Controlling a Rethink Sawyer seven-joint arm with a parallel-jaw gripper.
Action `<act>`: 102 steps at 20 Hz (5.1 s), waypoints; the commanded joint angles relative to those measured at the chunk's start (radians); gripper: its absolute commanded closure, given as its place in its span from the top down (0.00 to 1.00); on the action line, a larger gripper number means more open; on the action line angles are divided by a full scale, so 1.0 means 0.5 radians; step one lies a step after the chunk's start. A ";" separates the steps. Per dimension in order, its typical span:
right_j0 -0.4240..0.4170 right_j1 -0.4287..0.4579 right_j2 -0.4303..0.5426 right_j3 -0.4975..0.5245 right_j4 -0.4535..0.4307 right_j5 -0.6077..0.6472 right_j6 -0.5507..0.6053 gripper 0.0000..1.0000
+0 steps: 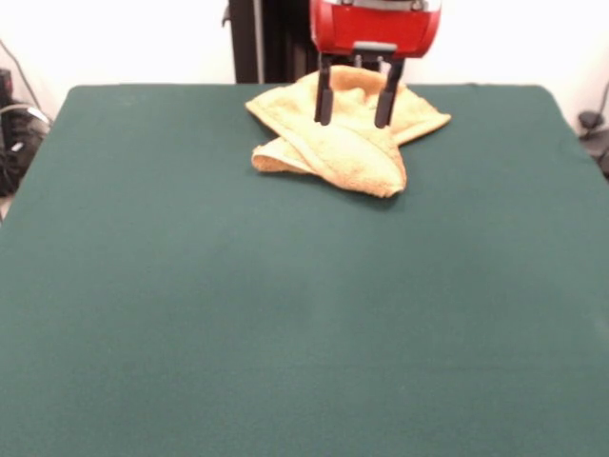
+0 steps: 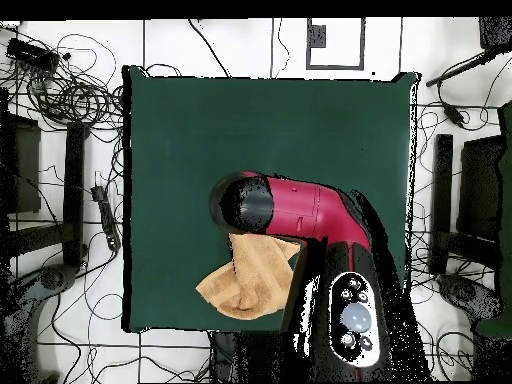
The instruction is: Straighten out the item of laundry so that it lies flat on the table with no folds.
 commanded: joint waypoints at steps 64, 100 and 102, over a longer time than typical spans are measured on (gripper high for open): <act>0.135 0.211 0.157 -0.135 0.179 0.273 0.317 1.00; 0.095 -0.011 0.192 0.507 0.095 -0.218 0.286 1.00; 0.089 0.007 0.199 0.528 0.084 -0.262 0.281 1.00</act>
